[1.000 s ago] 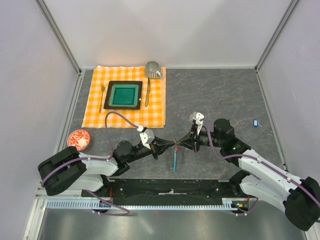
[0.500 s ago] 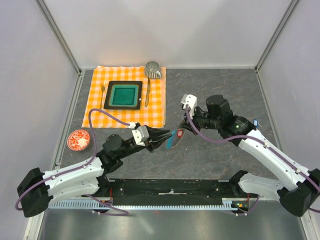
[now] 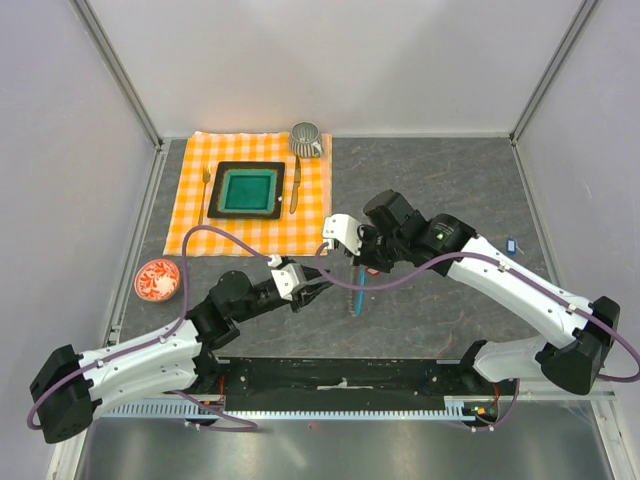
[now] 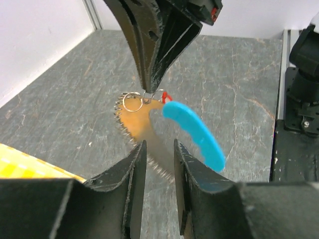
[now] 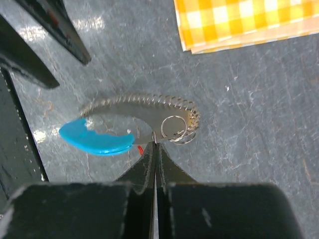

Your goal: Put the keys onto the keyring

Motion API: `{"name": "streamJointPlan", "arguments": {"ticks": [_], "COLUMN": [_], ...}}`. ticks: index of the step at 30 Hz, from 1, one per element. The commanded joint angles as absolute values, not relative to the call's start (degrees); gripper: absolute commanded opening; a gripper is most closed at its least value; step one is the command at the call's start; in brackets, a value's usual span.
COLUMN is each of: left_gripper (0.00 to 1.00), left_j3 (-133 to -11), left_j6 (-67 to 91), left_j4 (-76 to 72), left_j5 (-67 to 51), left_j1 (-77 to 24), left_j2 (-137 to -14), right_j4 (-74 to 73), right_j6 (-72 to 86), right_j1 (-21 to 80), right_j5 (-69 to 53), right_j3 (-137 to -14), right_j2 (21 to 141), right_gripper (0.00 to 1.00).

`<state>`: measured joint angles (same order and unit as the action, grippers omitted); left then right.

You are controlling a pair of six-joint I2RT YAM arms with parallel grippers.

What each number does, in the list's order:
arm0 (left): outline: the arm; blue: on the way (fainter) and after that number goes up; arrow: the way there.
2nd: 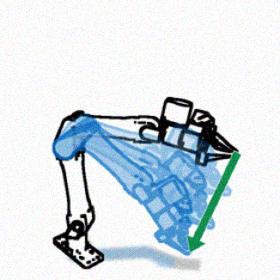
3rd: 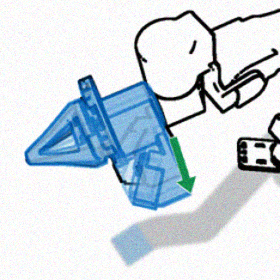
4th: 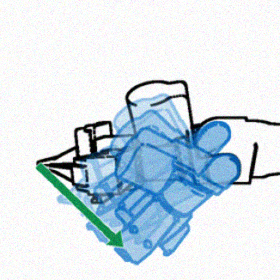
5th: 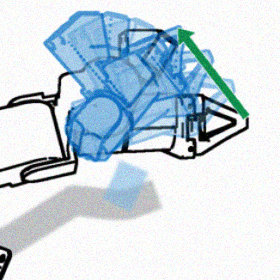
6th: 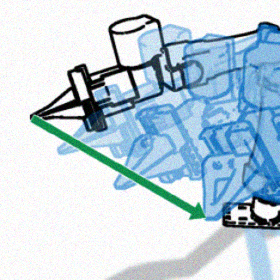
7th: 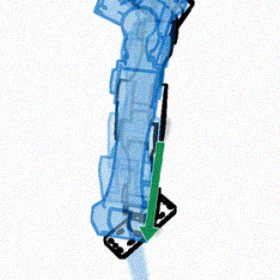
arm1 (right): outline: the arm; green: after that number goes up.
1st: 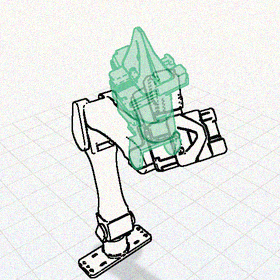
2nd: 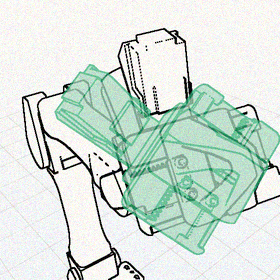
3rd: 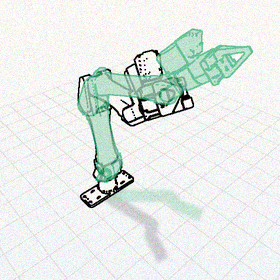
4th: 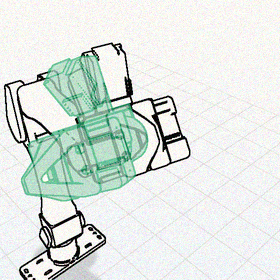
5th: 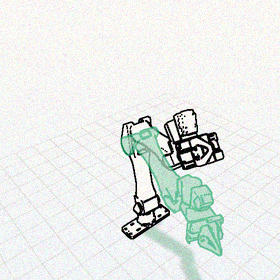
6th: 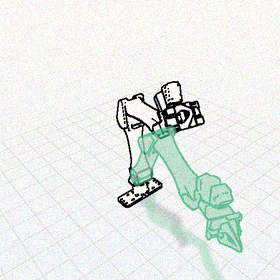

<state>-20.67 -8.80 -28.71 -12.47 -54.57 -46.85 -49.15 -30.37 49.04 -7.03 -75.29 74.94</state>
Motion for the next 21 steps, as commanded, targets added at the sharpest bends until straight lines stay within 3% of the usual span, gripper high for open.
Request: {"name": "streamJointPlan", "arguments": {"ticks": [1, 9, 21], "left_gripper": [0.35, 0.36, 0.38], "left_j3": [-19.16, -17.84, -18.9], "left_j6": [-11.16, -7.82, -7.29], "left_j4": [-30.93, -46.91, -59.23], "left_j5": [-13.88, -18.27, -20.74], "left_j1": [-54.14, -54.14, -54.14], "left_j2": [-46.75, -56.85, -68.2], "right_j4": [-48.44, -46.58, -44.65], "right_j6": [-34.62, -36.3, -36.47], "right_j1": [50.01, 50.63, 51.86], "right_j5": [-7.02, -12.48, -14.94], "right_j3": [-73.39, -69.7, -66.89], "right_j2": [72.43, 72.86, 72.86], "right_gripper": [0.0, 0.0, 0.0]}}
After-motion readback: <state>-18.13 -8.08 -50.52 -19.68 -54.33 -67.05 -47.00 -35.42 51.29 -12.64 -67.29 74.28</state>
